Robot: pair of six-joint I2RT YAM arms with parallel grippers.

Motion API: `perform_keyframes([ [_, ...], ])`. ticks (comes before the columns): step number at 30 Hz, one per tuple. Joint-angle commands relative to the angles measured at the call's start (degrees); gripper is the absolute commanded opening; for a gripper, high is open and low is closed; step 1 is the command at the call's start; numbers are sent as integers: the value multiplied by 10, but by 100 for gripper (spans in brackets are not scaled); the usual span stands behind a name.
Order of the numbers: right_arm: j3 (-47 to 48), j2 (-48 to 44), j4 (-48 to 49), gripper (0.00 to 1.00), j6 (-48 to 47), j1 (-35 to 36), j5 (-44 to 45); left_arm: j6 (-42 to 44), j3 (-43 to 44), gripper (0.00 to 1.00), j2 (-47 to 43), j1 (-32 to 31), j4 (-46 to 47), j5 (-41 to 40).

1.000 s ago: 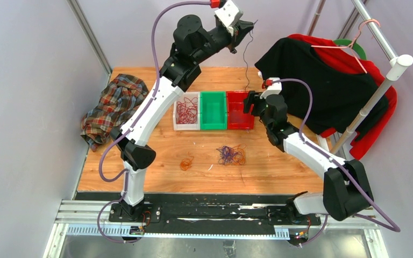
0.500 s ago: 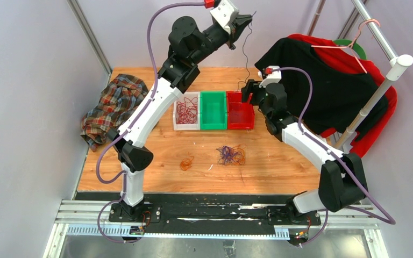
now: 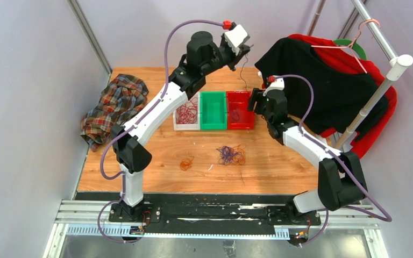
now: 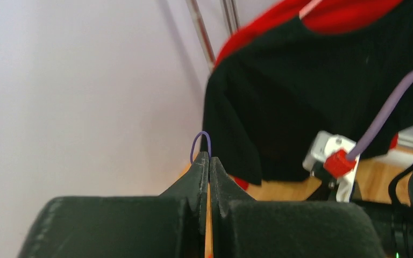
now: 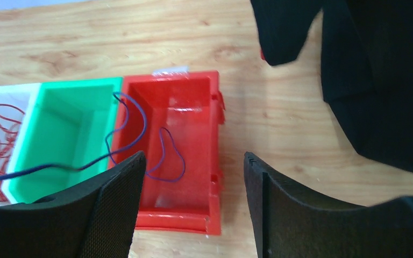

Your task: Untangle the cables

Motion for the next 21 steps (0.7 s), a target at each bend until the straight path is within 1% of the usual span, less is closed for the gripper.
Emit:
perform_keyframes([
  [1, -30, -34, -19, 67, 27, -15, 43, 1, -12, 1, -24, -3, -56, -7],
  [4, -58, -51, -36, 69, 60, -21, 121, -13, -2, 0, -18, -7, -102, -23],
  [7, -74, -61, -48, 69, 81, -33, 131, -13, 20, 1, -1, -15, -172, -44],
  [9, -78, -64, -58, 69, 86, -35, 128, 2, 13, 0, 3, -20, -195, -67],
  [11, -81, -63, -63, 69, 90, -37, 113, 22, -4, 0, 5, -25, -201, -94],
  [14, -93, -63, -76, 69, 101, -38, 107, 38, -21, 0, 11, -28, -208, -112],
  [17, -116, -72, -63, 69, 114, -39, 110, 41, -21, 0, 25, -29, -211, -108],
  [21, -117, -78, -63, 69, 117, -38, 108, 42, -3, 0, 54, -32, -200, -101],
])
